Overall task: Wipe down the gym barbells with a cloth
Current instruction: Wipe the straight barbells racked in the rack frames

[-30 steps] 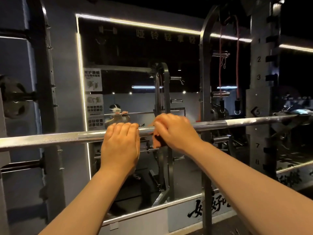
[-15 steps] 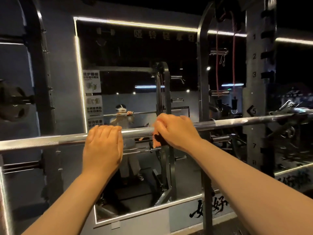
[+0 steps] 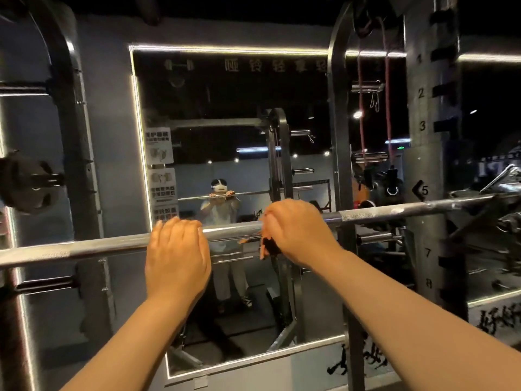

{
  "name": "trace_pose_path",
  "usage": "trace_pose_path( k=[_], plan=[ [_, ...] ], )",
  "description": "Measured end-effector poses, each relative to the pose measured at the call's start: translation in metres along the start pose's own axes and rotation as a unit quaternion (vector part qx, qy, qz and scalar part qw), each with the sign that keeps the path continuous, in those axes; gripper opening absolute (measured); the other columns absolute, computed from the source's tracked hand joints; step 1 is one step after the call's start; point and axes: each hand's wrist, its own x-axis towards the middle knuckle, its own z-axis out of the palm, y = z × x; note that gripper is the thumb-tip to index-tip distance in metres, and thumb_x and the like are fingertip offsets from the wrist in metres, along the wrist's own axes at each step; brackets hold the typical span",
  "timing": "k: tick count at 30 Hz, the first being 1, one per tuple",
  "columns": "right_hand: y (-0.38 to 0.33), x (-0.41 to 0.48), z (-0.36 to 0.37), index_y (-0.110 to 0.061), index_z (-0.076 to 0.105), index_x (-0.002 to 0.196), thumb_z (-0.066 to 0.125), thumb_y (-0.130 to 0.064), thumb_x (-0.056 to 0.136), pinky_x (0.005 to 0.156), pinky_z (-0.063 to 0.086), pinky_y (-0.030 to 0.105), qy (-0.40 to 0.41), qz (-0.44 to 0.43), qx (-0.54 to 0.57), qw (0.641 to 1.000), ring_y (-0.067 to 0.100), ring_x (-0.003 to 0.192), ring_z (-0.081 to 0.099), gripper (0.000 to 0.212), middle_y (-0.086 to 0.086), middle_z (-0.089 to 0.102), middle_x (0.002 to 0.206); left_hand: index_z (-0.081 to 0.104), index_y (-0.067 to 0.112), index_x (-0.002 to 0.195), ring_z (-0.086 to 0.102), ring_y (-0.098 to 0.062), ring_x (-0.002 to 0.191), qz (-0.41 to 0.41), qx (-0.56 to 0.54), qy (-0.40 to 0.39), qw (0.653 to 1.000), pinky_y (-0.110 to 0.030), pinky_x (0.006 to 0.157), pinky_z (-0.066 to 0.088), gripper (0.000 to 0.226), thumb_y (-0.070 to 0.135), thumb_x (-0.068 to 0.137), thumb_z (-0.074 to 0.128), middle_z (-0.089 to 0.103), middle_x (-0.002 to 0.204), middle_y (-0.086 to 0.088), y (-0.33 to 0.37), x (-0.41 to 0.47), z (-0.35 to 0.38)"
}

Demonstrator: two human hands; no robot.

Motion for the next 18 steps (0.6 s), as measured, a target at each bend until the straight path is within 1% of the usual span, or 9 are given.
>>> trace_pose_path(
  k=[2,4,5,7,8,10,12,15,18],
  plan=[
    [0.03,-0.004,-0.009,-0.023,0.068,0.092,0.02,-0.043,0.097,0.078,0.049,0.038,0.035,0.085,-0.089,0.992,0.017,0.077,0.062,0.052,-0.006,0.066,0.083,0.067,0.01,0.117,0.059,-0.032,0.121,0.004,0.006,-0.007,1.0,-0.052,0.119,0.033,0.047,0.031,0.1,0.028,0.069,0.114,-0.009,0.003,0.0,0.002],
    [0.038,-0.009,-0.008,-0.025,0.064,0.081,0.018,-0.044,0.095,0.075,0.045,0.037,0.089,0.17,-0.074,0.979,0.014,0.068,0.056,0.051,-0.009,0.06,0.073,0.067,0.008,0.121,0.057,-0.034,0.126,0.007,0.014,-0.01,1.0,-0.053,0.119,0.032,0.048,0.031,0.099,0.03,0.069,0.12,-0.011,0.011,0.001,0.004],
    [0.035,-0.009,-0.003,-0.025,0.062,0.078,0.021,-0.043,0.096,0.077,0.045,0.038,0.111,0.178,-0.052,0.976,0.014,0.069,0.054,0.048,-0.009,0.058,0.071,0.066,0.008,0.122,0.056,-0.034,0.129,0.009,0.016,-0.013,1.0,-0.052,0.12,0.03,0.047,0.029,0.099,0.031,0.068,0.122,-0.012,0.018,0.001,0.005],
    [0.019,-0.01,0.008,-0.026,0.058,0.077,0.029,-0.043,0.099,0.084,0.047,0.039,0.108,0.139,0.021,0.984,0.014,0.078,0.052,0.04,-0.011,0.056,0.075,0.066,0.007,0.124,0.054,-0.034,0.132,0.02,0.014,-0.022,0.999,-0.051,0.122,0.028,0.042,0.024,0.101,0.035,0.067,0.126,-0.012,0.038,0.004,0.008],
    [0.012,-0.014,0.013,-0.026,0.06,0.083,0.036,-0.045,0.101,0.089,0.046,0.036,0.097,0.099,0.04,0.989,0.013,0.086,0.052,0.035,-0.011,0.057,0.084,0.066,0.007,0.124,0.053,-0.034,0.133,0.026,0.01,-0.027,0.999,-0.051,0.122,0.029,0.041,0.023,0.101,0.036,0.067,0.127,-0.013,0.05,0.006,0.009],
    [0.012,-0.024,0.016,-0.025,0.062,0.108,0.048,-0.049,0.1,0.101,0.041,0.032,0.077,0.012,0.036,0.996,0.013,0.105,0.05,0.029,-0.007,0.059,0.108,0.066,0.007,0.123,0.054,-0.033,0.133,0.033,0.002,-0.039,0.999,-0.051,0.122,0.029,0.042,0.027,0.098,0.038,0.067,0.127,-0.013,0.072,0.009,0.013],
    [0.033,-0.025,0.006,-0.027,0.057,0.124,0.051,-0.052,0.1,0.106,0.038,0.033,0.034,-0.035,0.017,0.999,0.013,0.113,0.048,0.036,-0.007,0.057,0.118,0.067,0.008,0.121,0.055,-0.033,0.132,0.034,-0.007,-0.042,0.999,-0.052,0.121,0.029,0.042,0.028,0.098,0.037,0.068,0.126,-0.013,0.089,0.011,0.016],
    [0.07,-0.028,-0.014,-0.034,0.058,0.111,0.047,-0.051,0.102,0.098,0.041,0.034,0.028,-0.047,-0.009,0.998,0.008,0.095,0.048,0.023,-0.016,0.055,0.1,0.068,0.009,0.121,0.059,-0.033,0.127,0.032,-0.016,-0.031,0.999,-0.053,0.119,0.032,0.041,0.028,0.099,0.039,0.069,0.123,-0.012,0.096,0.012,0.017],
    [0.104,-0.039,-0.026,-0.03,0.062,0.096,0.042,-0.041,0.104,0.098,0.042,0.042,0.099,0.049,-0.021,0.994,0.009,0.084,0.051,0.025,-0.015,0.057,0.086,0.068,0.01,0.122,0.062,-0.031,0.121,0.039,-0.001,-0.037,0.999,-0.052,0.117,0.036,0.035,0.025,0.099,0.045,0.07,0.12,-0.01,0.092,0.013,0.018]
  ],
)
